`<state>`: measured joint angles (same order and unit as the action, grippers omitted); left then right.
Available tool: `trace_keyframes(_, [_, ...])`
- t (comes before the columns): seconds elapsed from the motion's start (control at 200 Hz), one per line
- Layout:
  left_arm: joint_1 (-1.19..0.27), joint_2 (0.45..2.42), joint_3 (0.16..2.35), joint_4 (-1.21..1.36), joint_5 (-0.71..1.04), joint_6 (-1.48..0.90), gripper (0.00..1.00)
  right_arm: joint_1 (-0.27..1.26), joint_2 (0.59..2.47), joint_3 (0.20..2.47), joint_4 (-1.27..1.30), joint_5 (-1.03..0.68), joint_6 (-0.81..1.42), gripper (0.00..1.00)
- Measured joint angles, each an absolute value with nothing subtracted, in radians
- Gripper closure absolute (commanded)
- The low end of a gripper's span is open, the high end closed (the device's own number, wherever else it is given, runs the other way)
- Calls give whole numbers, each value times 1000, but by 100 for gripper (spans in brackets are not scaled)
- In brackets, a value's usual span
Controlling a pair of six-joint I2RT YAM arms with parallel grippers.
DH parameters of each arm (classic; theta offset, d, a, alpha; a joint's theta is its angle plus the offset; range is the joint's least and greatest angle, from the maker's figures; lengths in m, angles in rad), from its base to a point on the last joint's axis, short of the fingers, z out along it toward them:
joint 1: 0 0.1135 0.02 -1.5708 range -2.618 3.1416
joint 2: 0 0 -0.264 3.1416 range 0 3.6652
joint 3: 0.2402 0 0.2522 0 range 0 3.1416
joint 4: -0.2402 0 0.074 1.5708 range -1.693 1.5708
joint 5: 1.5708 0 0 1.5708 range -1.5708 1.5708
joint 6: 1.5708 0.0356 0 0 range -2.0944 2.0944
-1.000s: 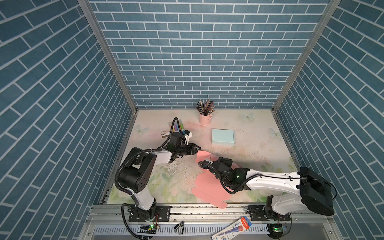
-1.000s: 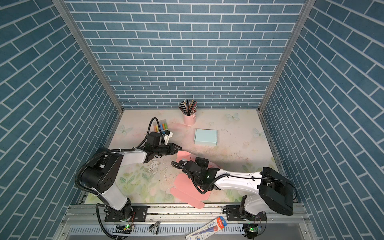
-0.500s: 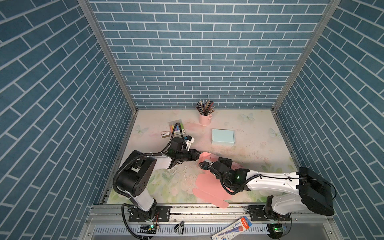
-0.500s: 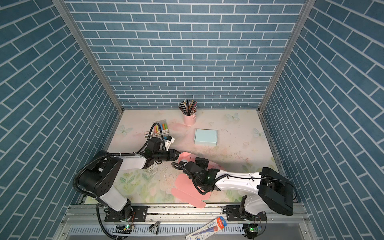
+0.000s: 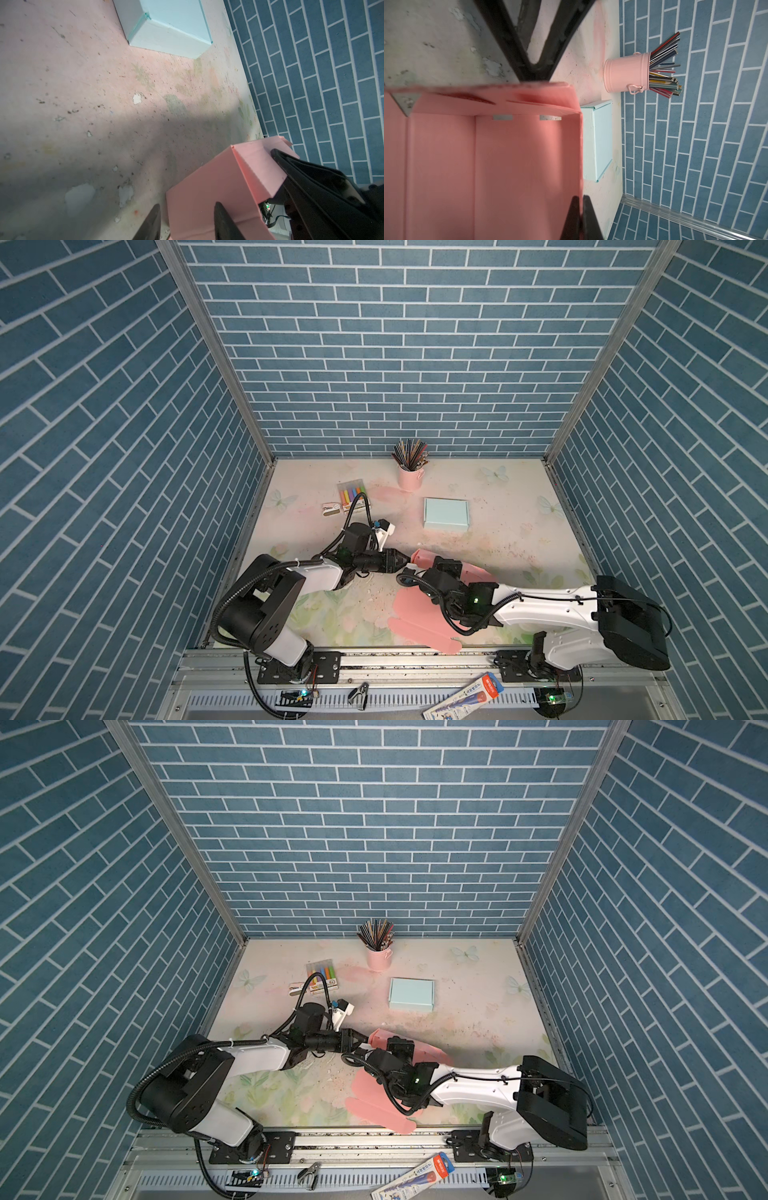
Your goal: Fold the paper box
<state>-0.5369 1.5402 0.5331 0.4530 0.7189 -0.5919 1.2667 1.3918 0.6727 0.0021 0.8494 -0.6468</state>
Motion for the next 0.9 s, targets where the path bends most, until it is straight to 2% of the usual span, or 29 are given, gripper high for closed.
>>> trace_keyframes(0.535, [-583, 1419, 296, 609, 633, -597, 49, 1364, 1393, 611, 66, 919, -686, 100])
trace_keyframes(0.9, [-672, 1370, 231, 673, 559, -585, 43, 1395, 1393, 592, 101, 947, -714, 100])
